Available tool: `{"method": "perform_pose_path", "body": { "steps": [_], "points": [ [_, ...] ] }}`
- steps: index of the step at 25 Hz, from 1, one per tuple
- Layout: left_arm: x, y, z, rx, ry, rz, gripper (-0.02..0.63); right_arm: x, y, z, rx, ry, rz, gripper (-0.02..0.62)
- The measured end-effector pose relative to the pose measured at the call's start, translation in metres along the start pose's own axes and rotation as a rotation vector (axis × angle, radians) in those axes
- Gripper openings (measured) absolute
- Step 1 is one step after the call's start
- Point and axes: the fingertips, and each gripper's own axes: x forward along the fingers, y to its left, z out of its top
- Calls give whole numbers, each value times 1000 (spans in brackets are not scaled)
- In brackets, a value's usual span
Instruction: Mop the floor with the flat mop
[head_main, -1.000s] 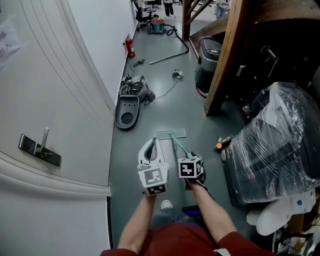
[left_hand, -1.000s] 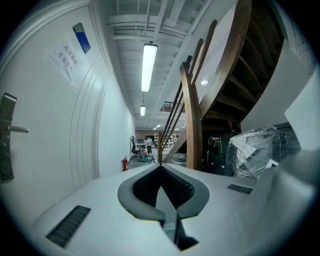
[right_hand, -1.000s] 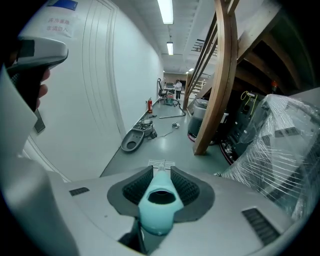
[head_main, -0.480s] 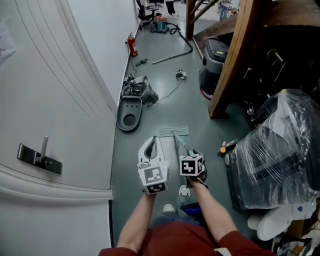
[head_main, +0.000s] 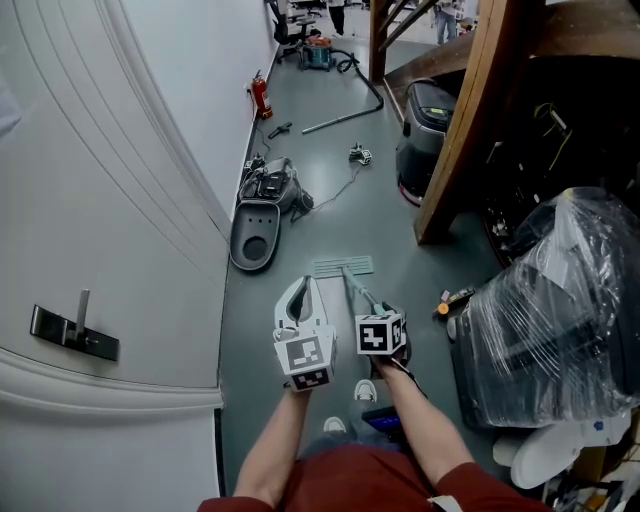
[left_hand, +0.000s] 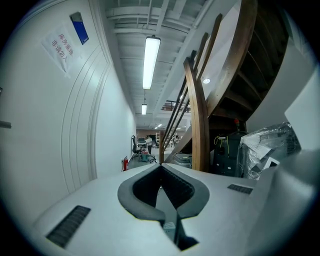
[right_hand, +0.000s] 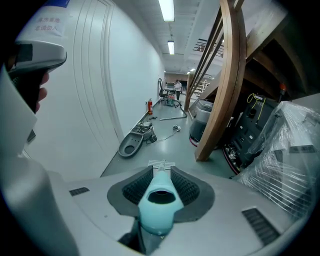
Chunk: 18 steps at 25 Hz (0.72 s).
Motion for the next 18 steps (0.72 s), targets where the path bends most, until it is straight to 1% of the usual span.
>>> {"method": "perform_pose_path", "body": {
  "steps": [9, 14, 18],
  "points": [
    [-10, 6, 3, -4, -11, 9, 15, -3, 6, -8, 5, 17, 1, 120],
    [-28, 18, 3, -17, -21, 13, 15, -13, 14, -23, 13, 39, -12, 120],
    [-48, 28, 0, -22, -25, 9, 15, -26, 29, -32, 14, 37, -23, 118]
  ]
}}
